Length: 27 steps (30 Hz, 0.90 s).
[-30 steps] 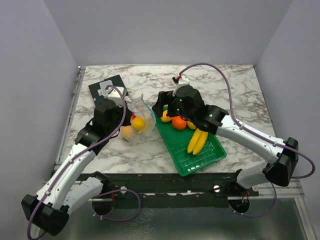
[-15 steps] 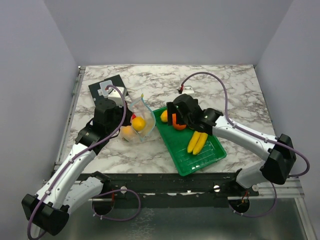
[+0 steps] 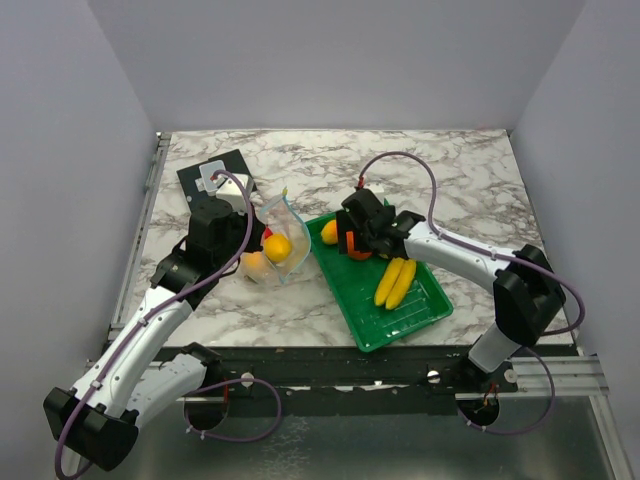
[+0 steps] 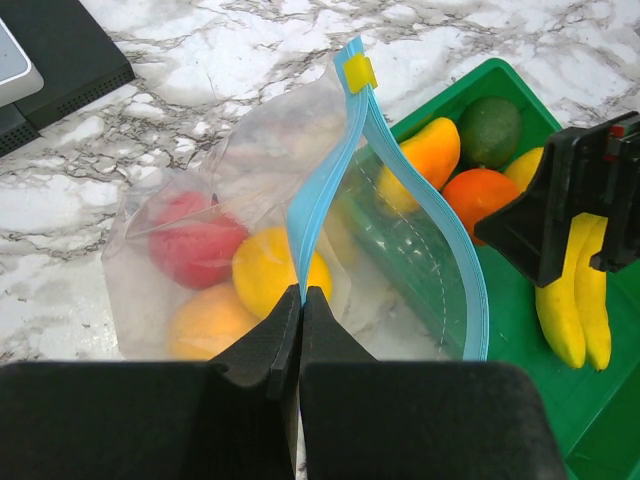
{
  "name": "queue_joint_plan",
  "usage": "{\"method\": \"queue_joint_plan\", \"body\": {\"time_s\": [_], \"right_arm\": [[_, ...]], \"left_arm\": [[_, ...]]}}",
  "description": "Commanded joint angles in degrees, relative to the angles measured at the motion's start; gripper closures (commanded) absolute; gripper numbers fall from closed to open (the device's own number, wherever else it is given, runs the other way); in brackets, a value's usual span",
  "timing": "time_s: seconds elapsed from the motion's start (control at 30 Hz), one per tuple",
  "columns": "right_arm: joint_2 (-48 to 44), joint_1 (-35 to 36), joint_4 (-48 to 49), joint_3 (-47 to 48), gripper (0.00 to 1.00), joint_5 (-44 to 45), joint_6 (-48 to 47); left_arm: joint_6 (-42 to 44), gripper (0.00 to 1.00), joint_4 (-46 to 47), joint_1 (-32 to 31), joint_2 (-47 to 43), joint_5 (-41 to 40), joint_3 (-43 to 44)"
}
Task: Place the food in the zip-top bag and seal the zipper
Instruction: Pick up the fake fruit from the bin.
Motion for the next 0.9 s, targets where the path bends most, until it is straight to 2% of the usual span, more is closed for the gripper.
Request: {"method": "queue_joint_plan", "body": {"time_s": [0.0, 0.23, 0.47, 0.7, 0.87], "right_arm": [[2.87, -0.93, 1.59, 2.40, 0.00, -2.40, -1.24], [6.19, -1.72, 2.42, 3.33, 0.00, -3.51, -1.59], [8.83, -2.13, 2.65, 3.24, 0.05, -2.35, -1.57], [9.83, -2.25, 2.57, 2.80, 0.17, -0.45, -1.18], [8.55, -2.26, 2.48, 2.68, 0.37, -0.30, -1.14]], "left_arm": [[-0.40, 1.00, 0.97, -0.17, 0.05, -0.29, -0.87], [-0.42, 1.00, 0.94, -0.15, 0.12, -0.30, -0.87], [-0.40, 1.00, 1.01, -0.17, 0.21, -0.20, -0.87], [-0.42, 1.00, 0.97, -0.22, 0.56, 0.14, -0.87], [-0.39, 1.00, 1.00, -0.18, 0.74, 0.15, -0.87]]}}
